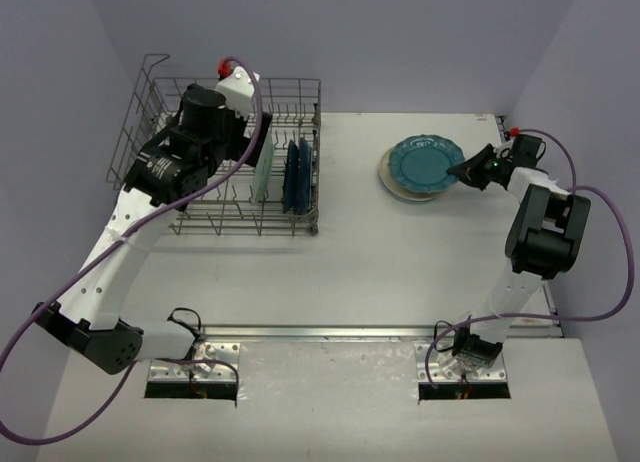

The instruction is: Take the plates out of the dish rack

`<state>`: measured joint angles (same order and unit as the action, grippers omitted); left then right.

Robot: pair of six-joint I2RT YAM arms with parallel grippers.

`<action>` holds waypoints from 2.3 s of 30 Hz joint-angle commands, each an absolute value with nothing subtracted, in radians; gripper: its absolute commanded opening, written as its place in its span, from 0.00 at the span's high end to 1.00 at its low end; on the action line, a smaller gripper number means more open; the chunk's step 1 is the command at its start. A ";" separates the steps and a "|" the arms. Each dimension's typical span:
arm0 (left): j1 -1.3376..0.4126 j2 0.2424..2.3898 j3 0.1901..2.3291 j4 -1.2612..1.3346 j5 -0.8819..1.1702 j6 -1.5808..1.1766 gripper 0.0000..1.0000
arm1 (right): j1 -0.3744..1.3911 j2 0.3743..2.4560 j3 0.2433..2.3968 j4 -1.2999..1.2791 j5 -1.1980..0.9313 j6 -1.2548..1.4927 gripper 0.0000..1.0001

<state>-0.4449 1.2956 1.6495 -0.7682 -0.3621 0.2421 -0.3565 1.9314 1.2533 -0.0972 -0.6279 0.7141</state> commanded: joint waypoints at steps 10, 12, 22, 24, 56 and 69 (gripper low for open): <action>-0.360 1.282 1.620 -0.758 -0.296 0.159 0.00 | -0.341 2.022 1.341 0.075 -0.670 0.719 1.00; -0.344 1.281 1.615 -0.763 -0.278 0.151 0.00 | -0.333 2.040 1.353 0.068 -0.664 0.708 0.98; -0.305 1.296 1.593 -0.774 -0.230 0.122 0.00 | -0.313 2.054 1.401 -0.096 -0.545 0.643 0.64; -0.305 1.301 1.596 -0.779 -0.229 0.120 0.00 | -0.314 2.038 1.413 -0.150 -0.508 0.621 0.55; -0.327 1.552 1.457 -0.567 -0.125 0.103 0.25 | -0.314 1.262 1.055 -0.367 -0.461 0.339 0.16; -0.318 1.717 1.445 -0.463 -0.089 0.051 0.39 | -0.314 1.162 1.001 -0.383 -0.527 0.314 0.15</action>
<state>-0.3210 1.7041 1.4418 -0.5540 -0.1086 0.0745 -0.3134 1.1791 1.0171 -0.3967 -0.4863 0.3180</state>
